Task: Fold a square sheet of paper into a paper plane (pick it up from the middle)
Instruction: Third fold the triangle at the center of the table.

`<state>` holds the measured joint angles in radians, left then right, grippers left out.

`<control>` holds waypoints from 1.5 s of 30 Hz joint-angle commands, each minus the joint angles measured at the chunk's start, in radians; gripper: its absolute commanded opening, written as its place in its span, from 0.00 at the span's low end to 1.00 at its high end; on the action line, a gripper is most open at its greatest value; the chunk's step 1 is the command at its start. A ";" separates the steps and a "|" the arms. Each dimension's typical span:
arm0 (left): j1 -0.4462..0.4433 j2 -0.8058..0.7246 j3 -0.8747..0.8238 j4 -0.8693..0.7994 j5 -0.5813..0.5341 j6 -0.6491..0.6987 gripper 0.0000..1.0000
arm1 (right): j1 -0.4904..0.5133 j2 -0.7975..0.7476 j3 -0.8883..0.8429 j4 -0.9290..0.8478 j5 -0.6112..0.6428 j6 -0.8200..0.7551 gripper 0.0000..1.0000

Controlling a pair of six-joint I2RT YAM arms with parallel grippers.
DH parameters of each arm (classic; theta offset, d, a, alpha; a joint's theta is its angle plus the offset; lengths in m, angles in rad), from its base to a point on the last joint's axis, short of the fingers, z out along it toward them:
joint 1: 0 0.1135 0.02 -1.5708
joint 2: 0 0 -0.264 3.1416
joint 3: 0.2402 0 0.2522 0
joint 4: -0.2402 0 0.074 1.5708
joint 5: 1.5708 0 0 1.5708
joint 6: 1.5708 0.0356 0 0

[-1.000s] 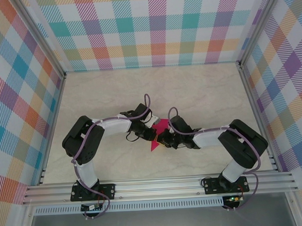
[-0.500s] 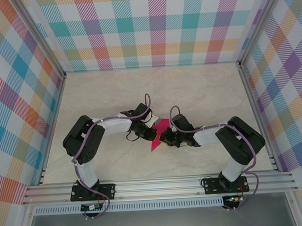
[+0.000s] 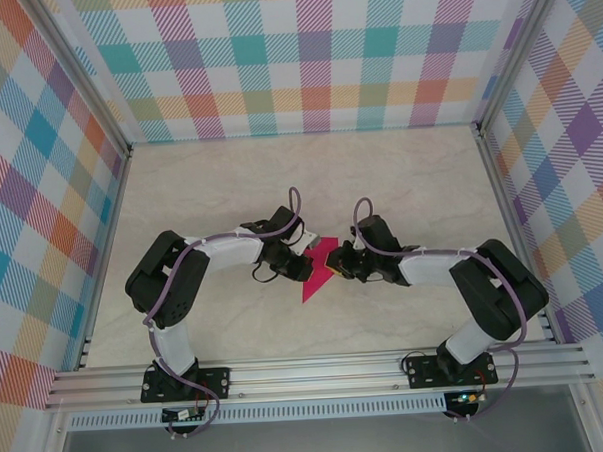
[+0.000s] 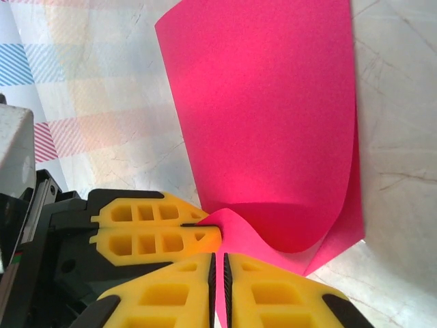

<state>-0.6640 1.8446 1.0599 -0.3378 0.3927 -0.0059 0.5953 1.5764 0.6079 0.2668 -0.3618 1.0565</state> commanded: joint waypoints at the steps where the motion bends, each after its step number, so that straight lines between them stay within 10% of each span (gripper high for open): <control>1: 0.007 0.050 -0.005 -0.051 -0.009 0.019 0.00 | -0.002 0.052 0.026 -0.006 -0.038 -0.024 0.13; 45: 0.008 0.056 0.002 -0.068 -0.009 0.026 0.00 | -0.061 0.055 0.161 -0.264 0.011 -0.183 0.12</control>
<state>-0.6621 1.8469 1.0634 -0.3412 0.3931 -0.0025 0.5373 1.6264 0.7349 0.0589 -0.3660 0.9161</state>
